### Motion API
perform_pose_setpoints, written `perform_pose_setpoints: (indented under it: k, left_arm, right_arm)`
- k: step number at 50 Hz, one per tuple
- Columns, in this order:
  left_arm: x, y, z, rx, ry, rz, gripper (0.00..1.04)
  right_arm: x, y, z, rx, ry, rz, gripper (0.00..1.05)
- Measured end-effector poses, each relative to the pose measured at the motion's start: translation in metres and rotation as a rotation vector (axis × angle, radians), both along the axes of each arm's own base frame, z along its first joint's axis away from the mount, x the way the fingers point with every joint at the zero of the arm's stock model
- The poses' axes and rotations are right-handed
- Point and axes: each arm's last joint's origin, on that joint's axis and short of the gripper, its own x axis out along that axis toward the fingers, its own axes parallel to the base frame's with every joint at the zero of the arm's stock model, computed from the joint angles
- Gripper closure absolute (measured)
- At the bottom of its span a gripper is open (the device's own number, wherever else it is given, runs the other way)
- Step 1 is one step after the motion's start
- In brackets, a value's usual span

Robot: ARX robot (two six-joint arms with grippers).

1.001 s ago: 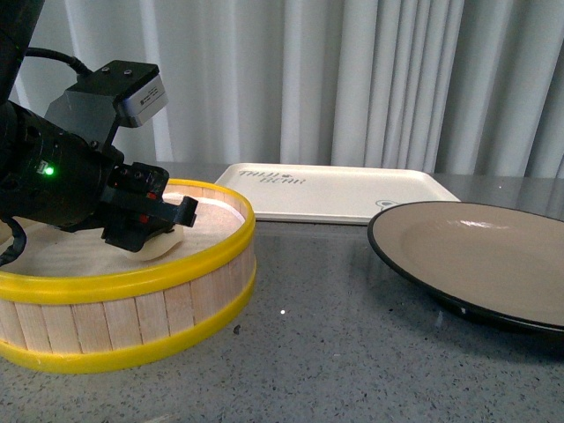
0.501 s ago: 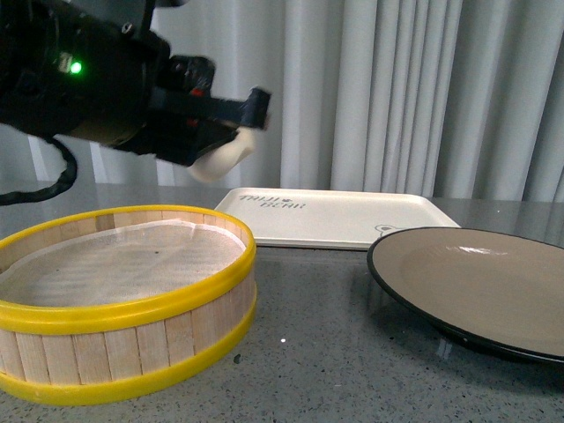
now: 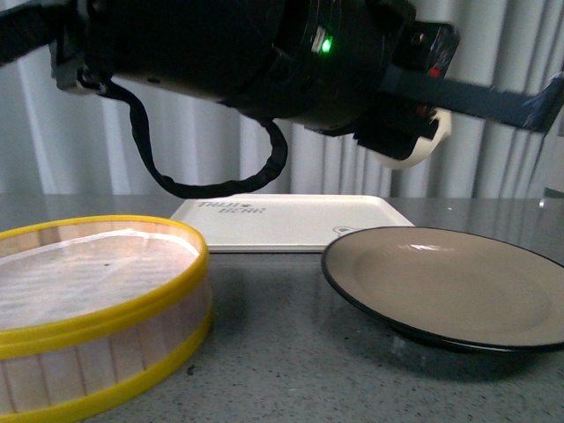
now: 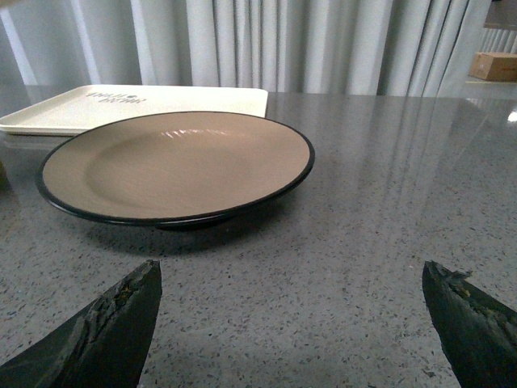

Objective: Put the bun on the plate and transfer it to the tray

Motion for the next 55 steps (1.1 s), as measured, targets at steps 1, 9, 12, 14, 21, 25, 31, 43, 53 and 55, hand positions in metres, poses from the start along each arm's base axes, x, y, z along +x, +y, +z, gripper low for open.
perform_pose_setpoints:
  k: [1, 9, 12, 14, 21, 25, 31, 43, 53, 55]
  left_arm:
    - [0.001, -0.002, -0.001, 0.009, -0.003, -0.004, 1.0]
    - [0.009, -0.025, -0.017, 0.085, 0.024, -0.099, 1.0]
    - [0.013, -0.03, -0.018, 0.096, 0.033, -0.124, 1.0]
    - [0.015, -0.033, -0.019, 0.102, 0.033, -0.139, 1.0]
    - [0.026, -0.047, -0.017, 0.125, 0.031, -0.2, 1.0]
    - [0.037, -0.056, -0.016, 0.144, 0.028, -0.228, 1.0]
    - [0.054, -0.058, -0.011, 0.165, 0.019, -0.247, 1.0]
    - [0.091, -0.06, -0.025, 0.279, -0.008, -0.131, 1.0]
    - [0.105, -0.06, -0.049, 0.371, 0.08, -0.09, 1.0]
    - [0.105, -0.06, -0.05, 0.373, 0.091, -0.098, 1.0]
  right_arm:
    - [0.0, 0.0, 0.0, 0.0, 0.0, -0.002, 0.08]
    - [0.0, 0.0, 0.0, 0.0, 0.0, 0.0, 0.08]
    - [0.0, 0.0, 0.0, 0.0, 0.0, 0.0, 0.08]
    - [0.0, 0.0, 0.0, 0.0, 0.0, 0.0, 0.08]
    - [0.0, 0.0, 0.0, 0.0, 0.0, -0.001, 0.08]
    - [0.0, 0.0, 0.0, 0.0, 0.0, 0.0, 0.08]
    - [0.0, 0.0, 0.0, 0.0, 0.0, -0.001, 0.08]
    - [0.0, 0.0, 0.0, 0.0, 0.0, 0.0, 0.08]
    - [0.0, 0.0, 0.0, 0.0, 0.0, 0.0, 0.08]
    - [0.0, 0.0, 0.0, 0.0, 0.0, 0.0, 0.08]
